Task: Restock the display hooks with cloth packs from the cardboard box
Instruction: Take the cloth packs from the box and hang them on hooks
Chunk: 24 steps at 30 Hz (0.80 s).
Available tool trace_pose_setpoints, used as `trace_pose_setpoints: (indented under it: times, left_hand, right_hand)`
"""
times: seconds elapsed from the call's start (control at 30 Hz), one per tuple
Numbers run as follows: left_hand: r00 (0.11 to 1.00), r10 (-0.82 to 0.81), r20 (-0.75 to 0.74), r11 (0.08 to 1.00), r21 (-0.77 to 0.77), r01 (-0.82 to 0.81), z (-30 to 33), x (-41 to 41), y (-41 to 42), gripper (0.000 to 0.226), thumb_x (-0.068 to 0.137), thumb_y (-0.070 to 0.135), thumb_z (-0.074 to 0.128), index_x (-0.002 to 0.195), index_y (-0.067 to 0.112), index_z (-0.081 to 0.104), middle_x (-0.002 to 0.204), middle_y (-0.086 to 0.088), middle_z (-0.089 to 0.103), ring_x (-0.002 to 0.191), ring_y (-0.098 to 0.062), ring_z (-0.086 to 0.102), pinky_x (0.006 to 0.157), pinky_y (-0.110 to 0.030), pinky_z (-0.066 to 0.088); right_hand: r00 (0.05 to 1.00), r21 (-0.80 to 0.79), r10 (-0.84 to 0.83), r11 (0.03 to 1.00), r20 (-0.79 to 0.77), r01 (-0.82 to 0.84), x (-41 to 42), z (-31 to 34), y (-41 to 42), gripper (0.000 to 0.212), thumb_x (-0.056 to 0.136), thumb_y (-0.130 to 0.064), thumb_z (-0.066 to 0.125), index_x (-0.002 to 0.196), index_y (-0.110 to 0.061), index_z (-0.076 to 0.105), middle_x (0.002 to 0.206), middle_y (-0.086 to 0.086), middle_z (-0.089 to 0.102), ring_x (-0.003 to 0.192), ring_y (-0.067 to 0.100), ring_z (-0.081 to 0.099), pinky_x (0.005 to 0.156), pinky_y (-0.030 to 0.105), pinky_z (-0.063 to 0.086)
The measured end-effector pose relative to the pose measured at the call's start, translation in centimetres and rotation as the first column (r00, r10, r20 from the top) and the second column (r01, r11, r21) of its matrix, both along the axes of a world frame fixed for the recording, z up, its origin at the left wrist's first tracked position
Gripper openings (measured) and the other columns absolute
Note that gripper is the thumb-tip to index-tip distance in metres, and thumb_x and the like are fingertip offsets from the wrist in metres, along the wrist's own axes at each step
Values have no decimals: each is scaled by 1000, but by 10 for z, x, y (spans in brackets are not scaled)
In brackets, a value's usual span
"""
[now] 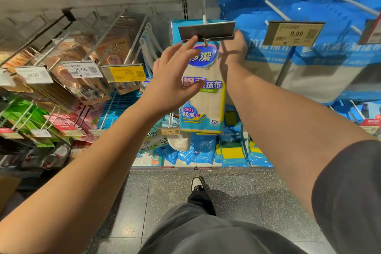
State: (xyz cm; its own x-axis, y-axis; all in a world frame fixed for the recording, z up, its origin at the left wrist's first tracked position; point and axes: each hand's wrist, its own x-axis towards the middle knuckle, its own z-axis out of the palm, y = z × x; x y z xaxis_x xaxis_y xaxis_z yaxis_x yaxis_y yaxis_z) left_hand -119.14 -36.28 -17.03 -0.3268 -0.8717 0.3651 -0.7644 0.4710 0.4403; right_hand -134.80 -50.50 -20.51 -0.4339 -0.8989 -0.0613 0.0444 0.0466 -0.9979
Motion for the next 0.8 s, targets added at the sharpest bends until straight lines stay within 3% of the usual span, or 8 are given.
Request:
trace_pose_setpoints:
  times: [0.03,0.13,0.27,0.37,0.47,0.6,0.73,0.8]
  left_hand:
    - [1000,-5,6,1000,-3,5,-1,0,1,64,85,43,60,142,18,47,164,4,28,149,-28,23,115,-55,24]
    - [999,14,38,1000,7,-14,-4,1,4,64,86,39,62,144,17,48,162,-3,32,149,-29,24,115,-52,21]
    - [997,38,73,998,51,-42,-14,2,19,61,91,36,66,146,17,47,162,-4,31,150,-28,21,116,-53,21]
    - [993,57,101,992,110,-68,-27,17,41,55,93,32,69,142,17,52,164,-1,27,149,-29,23,116,-51,23]
    - [989,116,90,971,199,-132,-41,48,71,48,92,28,71,135,13,59,160,-3,37,142,-33,36,114,-48,31]
    - [961,260,96,889,364,-277,-56,106,124,42,95,30,67,132,11,60,143,-7,56,127,-30,52,104,-43,42]
    - [923,360,136,804,457,-381,-81,181,192,38,96,31,65,127,10,63,129,-9,64,118,-28,59,96,-37,46]
    - [894,417,165,756,484,-441,-91,227,232,38,96,31,64,127,10,63,132,-9,63,122,-28,57,98,-36,44]
  right_hand:
    - [998,-13,-11,1000,-61,10,-1,-2,3,7,92,-19,63,89,-19,57,86,-1,62,79,13,58,73,23,46]
    - [994,-119,-96,989,-47,90,-5,-7,21,22,85,-15,73,101,-12,58,93,0,58,85,15,57,78,21,46]
    - [980,-133,-182,976,-80,171,-21,-24,69,31,85,-9,69,112,-5,54,104,3,48,92,15,50,85,25,43]
    - [958,-11,-48,999,-282,47,-27,-38,115,13,91,-16,59,100,-13,51,103,4,53,91,19,53,79,29,44]
    - [902,163,208,974,-379,-156,-13,-44,162,12,95,-18,54,105,-12,56,97,1,57,89,19,54,61,16,39]
    - [694,351,525,849,-492,-394,29,-48,210,17,94,-24,58,110,-17,60,109,4,63,86,20,55,66,22,36]
    - [250,535,764,608,-595,-586,103,-45,251,34,95,-29,60,124,-13,61,122,5,63,107,23,59,89,31,45]
    - [109,581,793,525,-600,-622,149,-48,278,38,96,-33,59,129,-13,59,126,5,61,111,23,58,95,36,47]
